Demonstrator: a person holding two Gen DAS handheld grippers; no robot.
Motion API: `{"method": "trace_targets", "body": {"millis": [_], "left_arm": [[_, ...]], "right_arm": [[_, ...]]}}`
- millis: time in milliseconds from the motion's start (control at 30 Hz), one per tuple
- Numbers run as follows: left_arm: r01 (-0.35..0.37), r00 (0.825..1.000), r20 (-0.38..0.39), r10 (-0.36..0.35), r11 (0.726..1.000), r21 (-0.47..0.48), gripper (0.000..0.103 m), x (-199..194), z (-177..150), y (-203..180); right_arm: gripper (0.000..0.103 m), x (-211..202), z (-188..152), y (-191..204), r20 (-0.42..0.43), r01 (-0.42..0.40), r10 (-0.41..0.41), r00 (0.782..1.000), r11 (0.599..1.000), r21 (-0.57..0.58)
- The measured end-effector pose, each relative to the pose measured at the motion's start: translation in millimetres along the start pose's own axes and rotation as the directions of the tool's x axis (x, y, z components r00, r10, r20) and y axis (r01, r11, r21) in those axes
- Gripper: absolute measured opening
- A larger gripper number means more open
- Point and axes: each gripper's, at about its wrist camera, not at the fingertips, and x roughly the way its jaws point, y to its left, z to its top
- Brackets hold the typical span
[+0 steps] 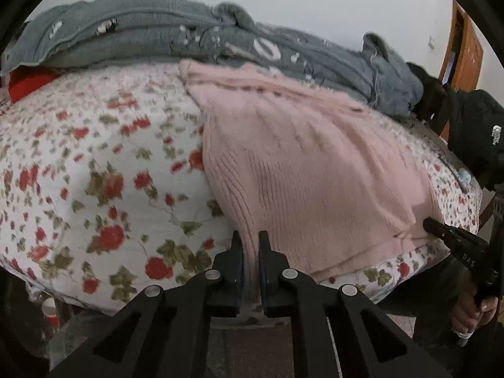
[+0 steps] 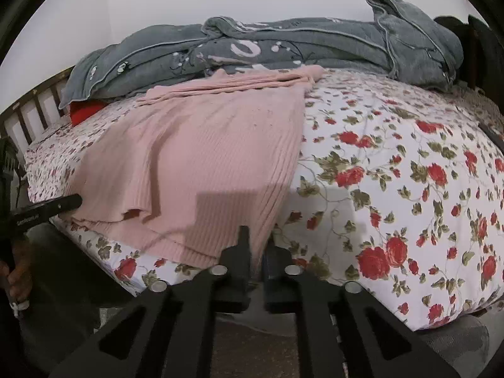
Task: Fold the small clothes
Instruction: 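Move both grippers back from the folded sweater toward the hem, then position both open grippers at the hem edge of the pink sweater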
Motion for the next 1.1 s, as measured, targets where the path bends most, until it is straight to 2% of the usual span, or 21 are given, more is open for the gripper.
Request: {"method": "trace_targets", "body": {"millis": [100, 200, 433, 567, 733, 1100], "left_arm": [[0.005, 0.999, 0.036, -0.002, 0.996, -0.084, 0.008, -11, -1, 19], [-0.005, 1.000, 0.023, 0.008, 0.988, -0.151, 0.007, -10, -1, 34], [-0.039, 0.999, -0.012, 0.039, 0.998, -0.052, 0.008, -2, -3, 18], [-0.032, 0.998, -0.057, 0.027, 0.996, -0.084, 0.011, 4, -4, 21], [-0.025, 0.998, -0.053, 0.020, 0.995, -0.098, 0.014, 3, -6, 22], [-0.027, 0.998, -0.050, 0.023, 0.995, -0.096, 0.016, 3, -6, 19]], "right_arm": [[0.005, -16, 0, -10, 0.065, 0.032, -0.034, 0.997, 0.999, 0.032], [0.004, -19, -1, -29, 0.058, 0.009, -0.016, 0.998, 0.993, 0.118], [0.005, -12, 0, -19, 0.031, 0.008, -0.010, 0.999, 0.997, 0.075], [0.005, -8, -1, -20, 0.015, -0.001, 0.000, 1.000, 0.997, 0.083], [0.007, -3, -3, -21, -0.003, 0.008, -0.008, 1.000, 0.996, 0.092], [0.013, -2, -5, -12, 0.020, 0.069, -0.070, 0.997, 0.996, 0.062]]}}
